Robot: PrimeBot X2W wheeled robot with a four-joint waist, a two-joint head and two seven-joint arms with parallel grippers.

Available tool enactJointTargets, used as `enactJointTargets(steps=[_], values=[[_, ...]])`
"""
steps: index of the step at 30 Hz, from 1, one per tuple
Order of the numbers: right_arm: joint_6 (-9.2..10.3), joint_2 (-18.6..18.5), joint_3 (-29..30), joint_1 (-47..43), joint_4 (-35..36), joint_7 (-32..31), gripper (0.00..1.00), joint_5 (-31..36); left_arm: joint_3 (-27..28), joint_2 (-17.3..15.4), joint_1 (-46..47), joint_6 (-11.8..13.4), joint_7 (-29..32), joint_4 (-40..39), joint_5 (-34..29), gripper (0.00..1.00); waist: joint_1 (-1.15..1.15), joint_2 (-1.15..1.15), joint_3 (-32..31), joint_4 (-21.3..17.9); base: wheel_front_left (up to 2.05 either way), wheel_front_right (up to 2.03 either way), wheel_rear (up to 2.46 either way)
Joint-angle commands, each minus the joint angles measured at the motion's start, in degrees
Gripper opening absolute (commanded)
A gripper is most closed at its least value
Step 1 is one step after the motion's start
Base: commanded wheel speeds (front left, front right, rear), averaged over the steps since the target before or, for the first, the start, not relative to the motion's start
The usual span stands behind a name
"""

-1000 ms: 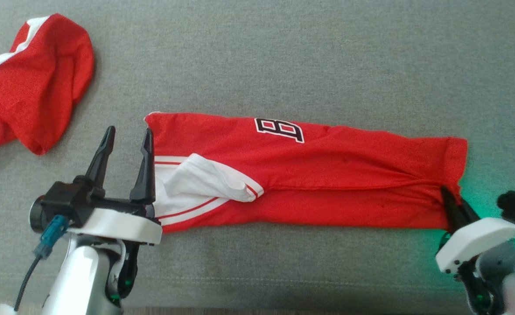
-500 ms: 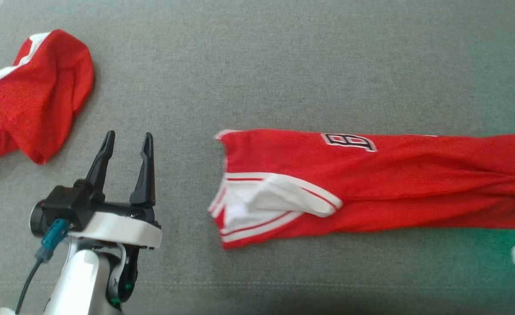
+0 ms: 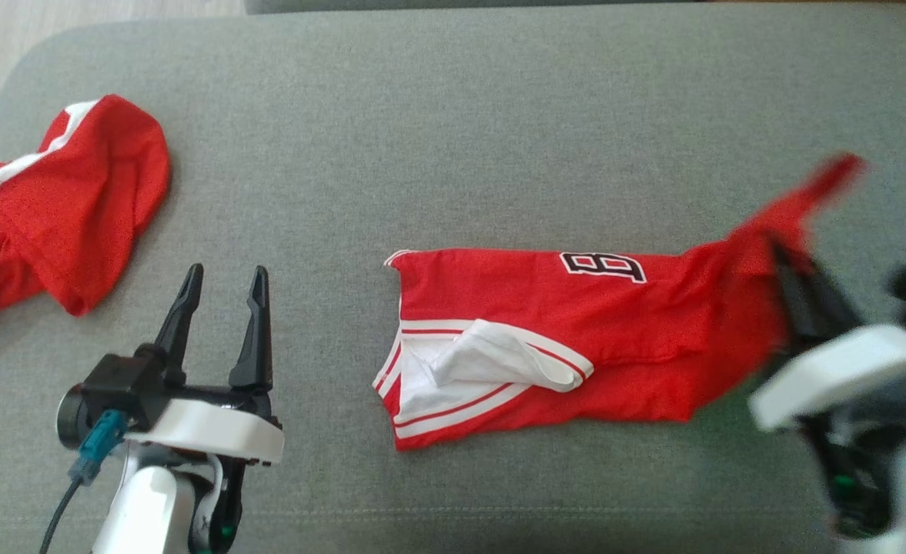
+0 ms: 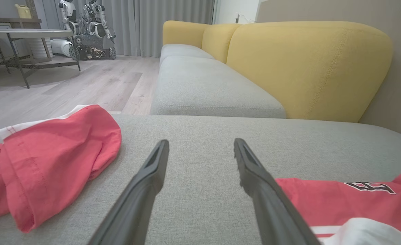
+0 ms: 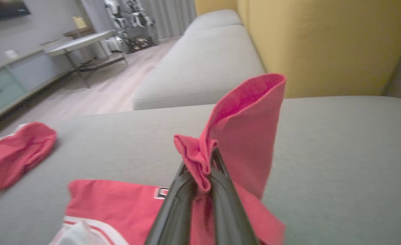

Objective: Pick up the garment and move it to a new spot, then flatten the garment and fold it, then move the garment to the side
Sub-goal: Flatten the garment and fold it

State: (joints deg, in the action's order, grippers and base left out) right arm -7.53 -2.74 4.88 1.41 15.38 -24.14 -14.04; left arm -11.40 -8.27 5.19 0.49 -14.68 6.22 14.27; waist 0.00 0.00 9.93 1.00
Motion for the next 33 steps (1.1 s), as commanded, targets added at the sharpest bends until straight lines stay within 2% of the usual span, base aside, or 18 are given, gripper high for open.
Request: enactJointTargets(steps=[1, 5, 10, 15, 20, 21, 22, 23, 29, 33], values=[[0.04, -0.5, -4.3, 3.4, 2.4, 0.1, 0.00, -1.2, 1.9, -0.5, 1.1, 0.0, -0.3, -1.5, -0.4, 1.00, 0.00, 0.00, -0.6, 0.0, 0.00, 0.00, 0.00], [0.04, -0.2, -15.1, 5.6, -0.7, 1.8, 0.00, -5.3, 1.7, -0.6, 1.4, -0.1, -0.3, -1.2, -0.5, 1.00, 0.00, 0.00, -1.0, 0.6, 0.00, 0.00, 0.00], [0.04, -0.2, -27.5, 7.5, -9.4, 7.1, 0.00, -13.2, 1.2, -0.7, 2.3, -0.2, -0.3, -1.1, -0.7, 1.00, 0.00, 0.00, -0.5, 2.3, 0.00, 0.00, 0.00], [0.04, -0.1, -34.7, 10.9, -19.5, 13.4, 0.00, -18.6, 0.8, -0.6, 3.6, -0.4, -0.3, -1.0, -0.6, 1.00, 0.00, 0.00, 1.2, 4.2, 0.00, 0.00, 0.00], [0.04, -0.1, -38.4, 14.9, -27.7, 18.3, 0.00, -21.3, 0.9, -0.5, 4.3, -0.4, -0.3, -0.9, -0.6, 1.00, 0.00, 0.00, 2.3, 5.0, 0.00, 0.00, 0.00], [0.04, -0.1, -39.0, 15.5, -29.0, 18.9, 0.03, -21.8, 0.9, -0.5, 4.4, -0.3, -0.3, -0.9, -0.6, 1.00, 0.00, 0.00, 2.4, 5.0, 0.00, 0.00, 0.00], [0.04, -0.1, -39.5, 16.1, -30.0, 19.4, 0.41, -22.2, 1.0, -0.4, 4.4, -0.3, -0.3, -0.9, -0.6, 1.00, 0.00, 0.00, 2.5, 5.0, 0.00, 0.00, 0.00], [0.04, -0.1, -40.1, 16.8, -30.7, 20.2, 1.00, -22.5, 1.0, -0.4, 4.4, -0.3, -0.3, -0.9, -0.7, 1.00, 0.00, 0.00, 2.6, 5.0, 0.00, 0.00, 0.00], [0.04, -0.1, -42.2, 19.5, -30.6, 24.4, 1.00, -22.9, 1.3, -0.5, 4.3, -0.1, -0.3, -0.9, -1.0, 1.00, 0.00, 0.00, 2.6, 4.2, 0.00, 0.00, 0.00], [0.04, -0.1, -39.1, 20.0, -28.1, 26.9, 1.00, -20.2, 1.5, -0.7, 4.3, 0.0, -0.3, -1.0, -1.3, 1.00, 0.00, 0.00, 2.2, 3.5, 0.00, 0.00, 0.00]])
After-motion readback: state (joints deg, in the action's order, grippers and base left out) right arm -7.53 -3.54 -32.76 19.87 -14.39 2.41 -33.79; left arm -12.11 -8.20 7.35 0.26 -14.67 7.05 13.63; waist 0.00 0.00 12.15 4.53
